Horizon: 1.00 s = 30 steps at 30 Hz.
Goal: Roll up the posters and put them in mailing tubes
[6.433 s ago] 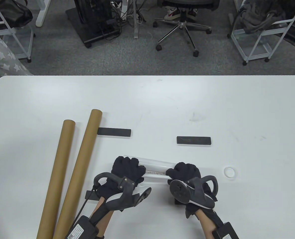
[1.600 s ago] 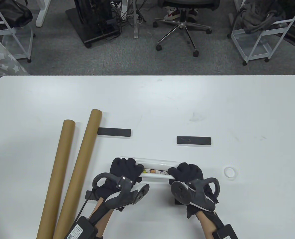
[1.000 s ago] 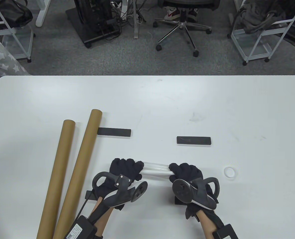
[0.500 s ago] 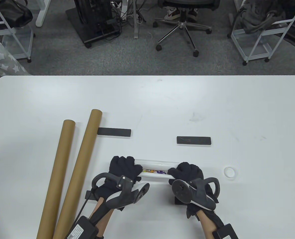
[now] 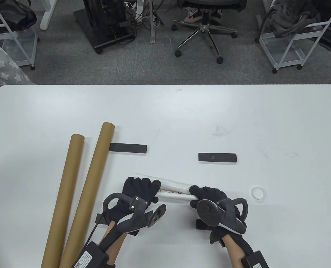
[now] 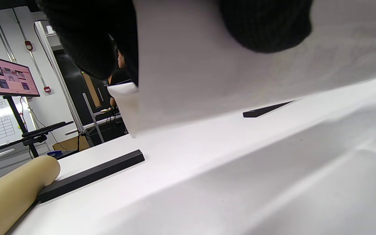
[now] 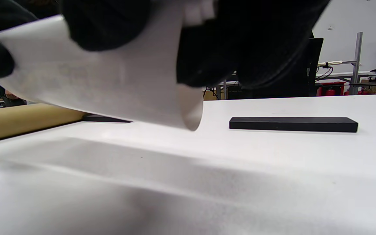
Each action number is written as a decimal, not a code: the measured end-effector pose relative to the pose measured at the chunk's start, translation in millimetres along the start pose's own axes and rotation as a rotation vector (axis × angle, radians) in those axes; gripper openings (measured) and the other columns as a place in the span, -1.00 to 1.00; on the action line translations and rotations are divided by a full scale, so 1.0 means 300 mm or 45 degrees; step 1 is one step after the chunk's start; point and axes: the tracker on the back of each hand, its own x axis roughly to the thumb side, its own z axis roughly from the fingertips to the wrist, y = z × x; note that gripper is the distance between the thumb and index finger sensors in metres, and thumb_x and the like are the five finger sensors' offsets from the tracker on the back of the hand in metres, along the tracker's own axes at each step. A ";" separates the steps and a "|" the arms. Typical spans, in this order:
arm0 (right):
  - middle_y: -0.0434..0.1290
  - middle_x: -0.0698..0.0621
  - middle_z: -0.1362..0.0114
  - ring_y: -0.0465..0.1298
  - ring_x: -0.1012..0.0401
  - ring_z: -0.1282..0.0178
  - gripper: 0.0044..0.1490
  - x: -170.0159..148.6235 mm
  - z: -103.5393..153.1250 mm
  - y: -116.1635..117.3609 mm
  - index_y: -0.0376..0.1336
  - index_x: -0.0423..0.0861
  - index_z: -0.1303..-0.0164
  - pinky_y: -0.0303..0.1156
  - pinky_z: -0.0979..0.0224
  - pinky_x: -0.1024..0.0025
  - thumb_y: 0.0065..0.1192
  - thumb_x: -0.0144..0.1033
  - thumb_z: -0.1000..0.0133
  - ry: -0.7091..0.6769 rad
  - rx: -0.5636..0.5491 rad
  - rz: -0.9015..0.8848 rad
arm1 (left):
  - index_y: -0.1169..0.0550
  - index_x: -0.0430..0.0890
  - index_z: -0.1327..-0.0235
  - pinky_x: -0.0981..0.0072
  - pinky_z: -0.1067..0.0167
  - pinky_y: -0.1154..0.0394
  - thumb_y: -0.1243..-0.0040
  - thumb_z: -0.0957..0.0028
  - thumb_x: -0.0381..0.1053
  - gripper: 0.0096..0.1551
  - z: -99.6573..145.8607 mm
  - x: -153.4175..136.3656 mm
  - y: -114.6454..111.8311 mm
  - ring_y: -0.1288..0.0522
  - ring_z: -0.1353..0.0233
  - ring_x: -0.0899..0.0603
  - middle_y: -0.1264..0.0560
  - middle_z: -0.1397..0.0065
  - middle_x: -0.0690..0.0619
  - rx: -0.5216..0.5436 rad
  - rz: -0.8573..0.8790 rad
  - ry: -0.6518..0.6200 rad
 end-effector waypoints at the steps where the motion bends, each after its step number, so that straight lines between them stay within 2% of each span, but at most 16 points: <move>1: 0.47 -0.04 -0.28 0.55 -0.02 -0.13 -0.33 0.001 0.000 0.000 0.19 -0.04 -0.47 0.45 -0.40 -0.24 0.03 -0.18 -0.10 -0.004 0.001 -0.006 | -0.45 0.14 -0.50 -0.10 -0.50 -0.49 -0.05 -0.03 0.21 -0.31 0.000 0.001 0.000 -0.63 -0.25 -0.01 -0.57 -0.26 0.22 0.004 0.006 0.001; 4: 0.38 -0.13 -0.32 0.46 -0.08 -0.13 -0.31 0.002 0.000 -0.007 0.12 -0.12 -0.53 0.35 -0.43 -0.32 -0.04 -0.21 -0.17 -0.014 0.011 -0.090 | -0.43 0.15 -0.50 -0.10 -0.49 -0.49 0.00 -0.05 0.19 -0.33 -0.002 -0.001 -0.001 -0.64 -0.23 -0.01 -0.57 -0.26 0.21 0.008 0.004 0.001; 5: 0.37 -0.12 -0.31 0.45 -0.07 -0.12 -0.31 0.002 0.000 -0.009 0.11 -0.12 -0.53 0.35 -0.43 -0.32 -0.02 -0.19 -0.17 -0.012 0.019 -0.104 | -0.42 0.15 -0.50 -0.11 -0.50 -0.48 0.02 -0.06 0.18 -0.34 -0.003 -0.005 -0.002 -0.63 -0.22 -0.02 -0.57 -0.26 0.21 -0.002 0.016 0.002; 6: 0.37 -0.10 -0.29 0.45 -0.05 -0.10 -0.25 0.001 -0.002 -0.009 0.11 -0.12 -0.52 0.36 -0.43 -0.30 0.09 -0.11 -0.13 -0.008 0.020 -0.094 | -0.40 0.15 -0.50 -0.12 -0.50 -0.48 0.03 -0.06 0.19 -0.33 -0.001 -0.008 -0.001 -0.62 -0.20 -0.01 -0.56 -0.25 0.19 0.006 0.043 0.001; 9: 0.39 -0.05 -0.25 0.46 0.00 -0.06 -0.24 0.005 -0.002 -0.005 0.12 -0.09 -0.48 0.39 -0.43 -0.27 0.19 -0.10 -0.08 0.000 0.019 -0.041 | -0.41 0.16 -0.47 -0.11 -0.49 -0.48 -0.11 -0.01 0.23 -0.32 0.003 -0.007 0.009 -0.61 -0.14 0.00 -0.56 -0.18 0.22 0.047 0.053 0.002; 11: 0.39 -0.05 -0.23 0.47 0.00 -0.04 -0.28 0.006 -0.003 -0.004 0.14 -0.09 -0.46 0.40 -0.42 -0.26 0.19 -0.16 -0.09 -0.001 0.009 -0.063 | -0.41 0.20 -0.44 -0.09 -0.48 -0.51 -0.15 0.00 0.23 -0.33 0.005 -0.006 0.014 -0.62 -0.12 0.02 -0.57 -0.15 0.24 0.080 0.013 0.001; 13: 0.40 -0.05 -0.22 0.47 0.00 -0.03 -0.32 0.006 -0.003 -0.003 0.15 -0.09 -0.45 0.41 -0.41 -0.27 0.17 -0.19 -0.11 -0.009 0.007 -0.087 | -0.30 0.26 -0.49 -0.09 -0.48 -0.51 -0.17 0.00 0.21 -0.28 0.006 -0.007 0.015 -0.62 -0.11 0.01 -0.57 -0.16 0.24 0.088 0.044 0.009; 16: 0.40 -0.07 -0.22 0.46 -0.02 -0.03 -0.35 0.005 -0.003 -0.006 0.15 -0.10 -0.45 0.41 -0.40 -0.27 0.15 -0.23 -0.14 -0.007 0.004 -0.116 | -0.27 0.28 -0.49 -0.10 -0.48 -0.50 -0.19 -0.01 0.19 -0.28 0.002 -0.010 0.016 -0.62 -0.11 -0.01 -0.56 -0.17 0.23 0.088 0.084 0.020; 22: 0.39 -0.10 -0.28 0.46 -0.07 -0.09 -0.41 0.006 -0.002 0.004 0.17 -0.07 -0.44 0.37 -0.41 -0.31 0.09 -0.28 -0.16 -0.016 -0.020 -0.117 | -0.46 0.23 -0.30 -0.12 -0.47 -0.51 -0.19 -0.03 0.16 -0.49 -0.004 -0.012 0.003 -0.62 -0.13 -0.03 -0.56 -0.19 0.20 0.062 0.125 0.030; 26: 0.26 -0.22 -0.46 0.40 -0.15 -0.24 -0.44 0.002 -0.007 0.012 0.30 0.00 -0.34 0.30 -0.46 -0.35 0.16 -0.23 -0.09 0.019 -0.031 -0.081 | -0.52 0.23 -0.27 -0.14 -0.49 -0.47 -0.18 -0.03 0.16 -0.51 -0.002 -0.006 -0.003 -0.58 -0.26 -0.05 -0.50 -0.34 0.15 0.057 0.090 0.022; 30: 0.34 -0.11 -0.33 0.44 -0.08 -0.18 -0.34 -0.001 -0.010 0.008 0.25 -0.03 -0.43 0.34 -0.45 -0.30 0.18 -0.21 -0.07 0.008 -0.016 -0.140 | -0.56 0.24 -0.30 -0.16 -0.51 -0.45 -0.18 -0.02 0.18 -0.48 -0.005 -0.017 0.009 -0.55 -0.30 -0.07 -0.47 -0.38 0.14 0.034 0.071 0.041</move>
